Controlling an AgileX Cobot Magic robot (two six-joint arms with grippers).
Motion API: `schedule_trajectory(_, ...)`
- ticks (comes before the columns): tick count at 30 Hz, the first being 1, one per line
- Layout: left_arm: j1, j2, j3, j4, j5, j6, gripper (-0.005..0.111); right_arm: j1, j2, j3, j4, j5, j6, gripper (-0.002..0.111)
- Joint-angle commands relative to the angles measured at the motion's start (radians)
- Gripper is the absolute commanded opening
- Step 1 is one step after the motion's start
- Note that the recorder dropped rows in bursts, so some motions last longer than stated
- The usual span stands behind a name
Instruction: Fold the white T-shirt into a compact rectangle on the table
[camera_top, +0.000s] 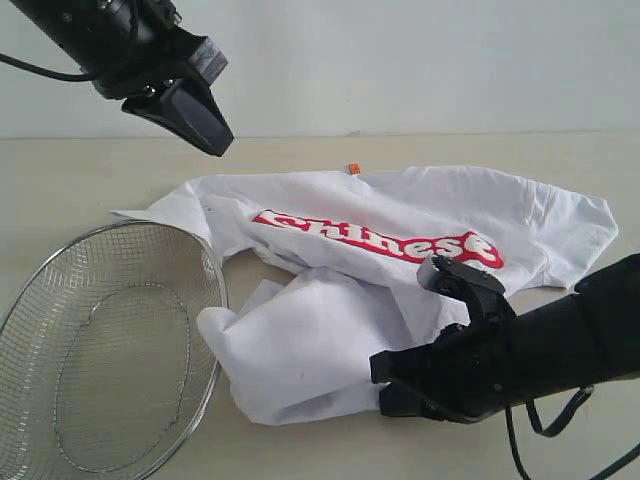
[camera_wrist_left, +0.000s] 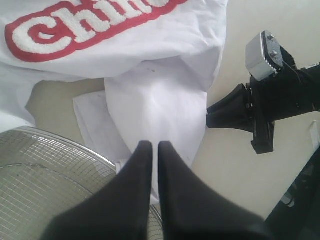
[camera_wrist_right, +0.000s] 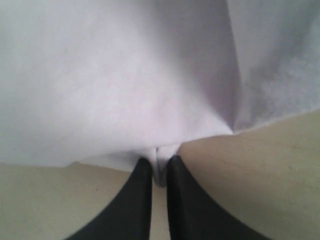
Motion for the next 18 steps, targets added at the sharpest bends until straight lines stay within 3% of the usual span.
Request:
schedule_trajectory(1, -0.002, -0.009, 0.004, -0.014, 0.002, 0.003, 0.005, 0.000, 0.001, 0.005, -0.009, -0.007, -0.006, 0.000)
schedule_trajectory(18, -0.002, -0.009, 0.004, -0.014, 0.002, 0.003, 0.005, -0.002, -0.116, 0.043, -0.052, -0.069, 0.076, 0.000)
